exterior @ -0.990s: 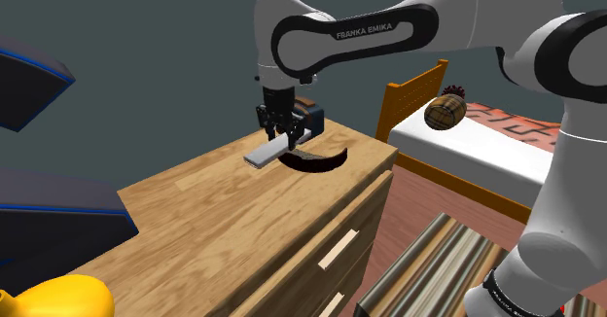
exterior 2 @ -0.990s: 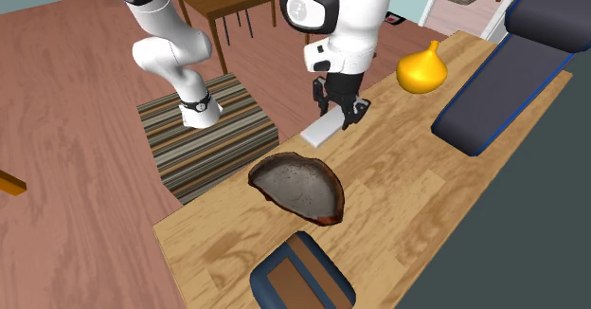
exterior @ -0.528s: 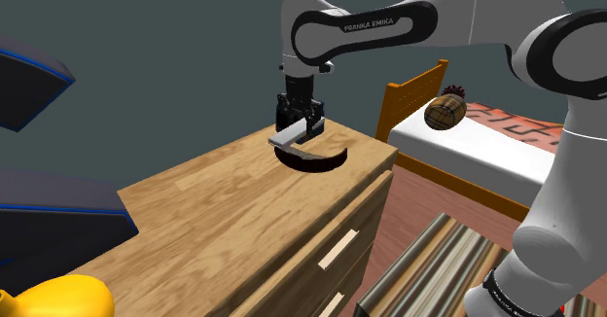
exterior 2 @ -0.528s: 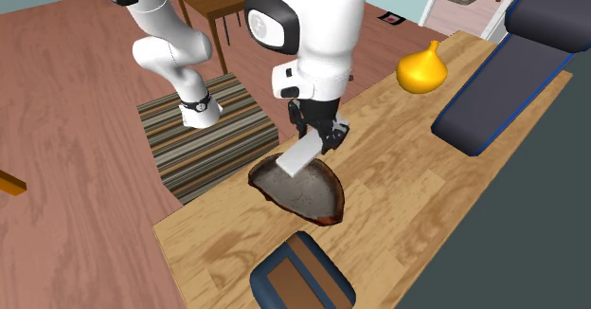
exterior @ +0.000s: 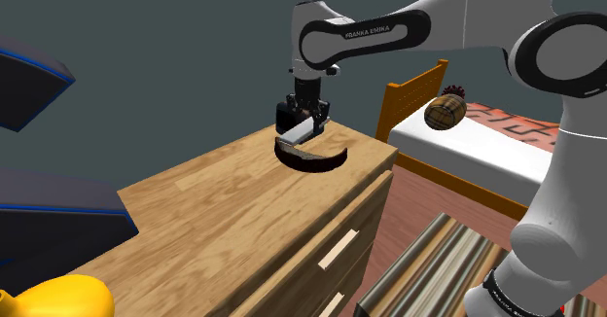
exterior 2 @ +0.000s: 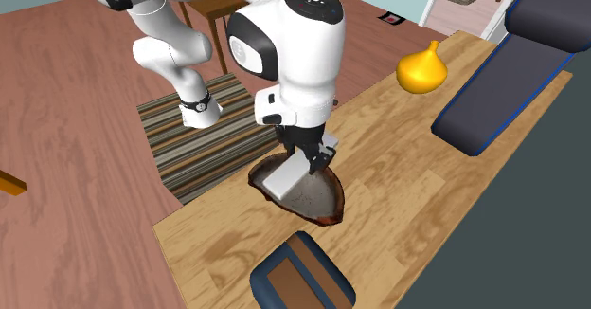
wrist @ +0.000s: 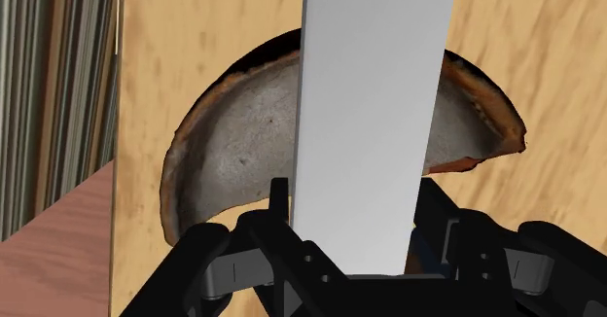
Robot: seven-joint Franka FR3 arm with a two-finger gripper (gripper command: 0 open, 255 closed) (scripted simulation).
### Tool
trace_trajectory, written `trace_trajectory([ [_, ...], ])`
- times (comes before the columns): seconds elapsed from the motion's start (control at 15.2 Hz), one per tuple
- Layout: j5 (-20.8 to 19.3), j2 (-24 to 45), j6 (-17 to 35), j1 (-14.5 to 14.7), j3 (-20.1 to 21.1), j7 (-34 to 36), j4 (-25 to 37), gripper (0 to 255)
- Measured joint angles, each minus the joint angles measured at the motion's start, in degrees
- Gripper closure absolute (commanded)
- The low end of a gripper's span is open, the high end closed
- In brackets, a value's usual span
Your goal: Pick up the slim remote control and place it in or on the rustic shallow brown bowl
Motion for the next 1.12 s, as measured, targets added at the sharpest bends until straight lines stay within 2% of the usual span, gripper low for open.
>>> trace_trajectory([
  [0.59, -1.1, 1.4, 6.3, -0.1, -0.5, 0.7, -5.2, 255],
  [1.06, -1.3, 1.6, 7.2, -0.1, -0.6, 0.9, -5.9, 255],
  [1.12, -1.3, 1.6, 7.2, -0.1, -0.6, 0.9, -5.9, 0],
])
